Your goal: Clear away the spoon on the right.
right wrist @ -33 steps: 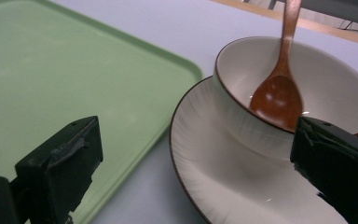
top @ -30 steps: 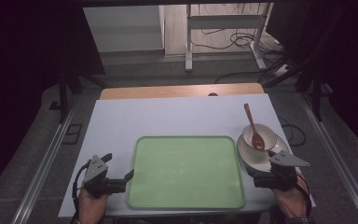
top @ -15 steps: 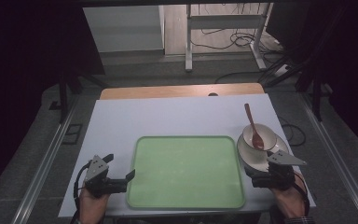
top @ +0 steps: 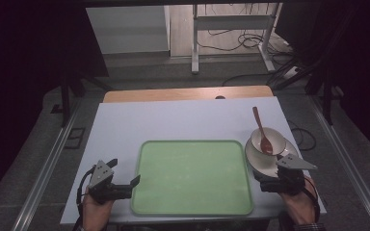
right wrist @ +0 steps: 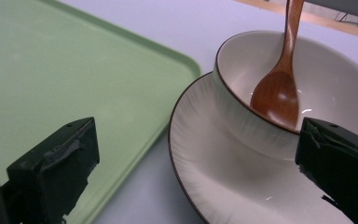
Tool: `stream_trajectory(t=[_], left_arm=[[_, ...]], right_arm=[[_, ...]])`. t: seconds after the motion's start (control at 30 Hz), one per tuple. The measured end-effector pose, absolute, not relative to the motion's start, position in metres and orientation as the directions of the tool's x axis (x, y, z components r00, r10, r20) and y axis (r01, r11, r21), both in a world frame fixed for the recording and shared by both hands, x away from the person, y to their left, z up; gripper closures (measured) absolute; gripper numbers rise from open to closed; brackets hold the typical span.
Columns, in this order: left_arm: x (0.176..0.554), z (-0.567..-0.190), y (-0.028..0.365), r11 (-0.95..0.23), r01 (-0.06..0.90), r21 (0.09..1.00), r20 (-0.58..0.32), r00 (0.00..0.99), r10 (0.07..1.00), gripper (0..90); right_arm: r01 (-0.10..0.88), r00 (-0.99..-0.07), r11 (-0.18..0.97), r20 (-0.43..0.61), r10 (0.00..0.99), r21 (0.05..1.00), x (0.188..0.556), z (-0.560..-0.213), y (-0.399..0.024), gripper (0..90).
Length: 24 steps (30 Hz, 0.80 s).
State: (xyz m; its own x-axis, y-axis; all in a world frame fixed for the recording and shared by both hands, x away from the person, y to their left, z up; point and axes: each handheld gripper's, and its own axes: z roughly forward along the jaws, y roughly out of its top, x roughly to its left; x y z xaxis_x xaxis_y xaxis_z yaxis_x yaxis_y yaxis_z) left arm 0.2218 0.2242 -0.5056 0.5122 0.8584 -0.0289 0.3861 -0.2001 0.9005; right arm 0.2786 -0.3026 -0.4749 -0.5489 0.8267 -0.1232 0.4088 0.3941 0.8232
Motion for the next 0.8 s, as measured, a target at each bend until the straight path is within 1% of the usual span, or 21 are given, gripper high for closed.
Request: stream_trajectory(t=[0.17, 0.8], left_arm=[[0.222, -0.505, 0.224, -0.194, 0.385, 0.902, -0.034, 0.512, 0.858, 0.4], [0.222, -0.506, 0.224, -0.182, 0.389, 0.903, -0.041, 0.501, 0.865, 0.4]], right_arm=[[0.399, -0.538, 0.390, -0.132, 0.833, 0.830, 0.281, -0.470, -0.303, 0.0], [0.400, -0.510, 0.346, -0.108, 0.853, 0.848, 0.299, -0.459, -0.306, 0.0]])
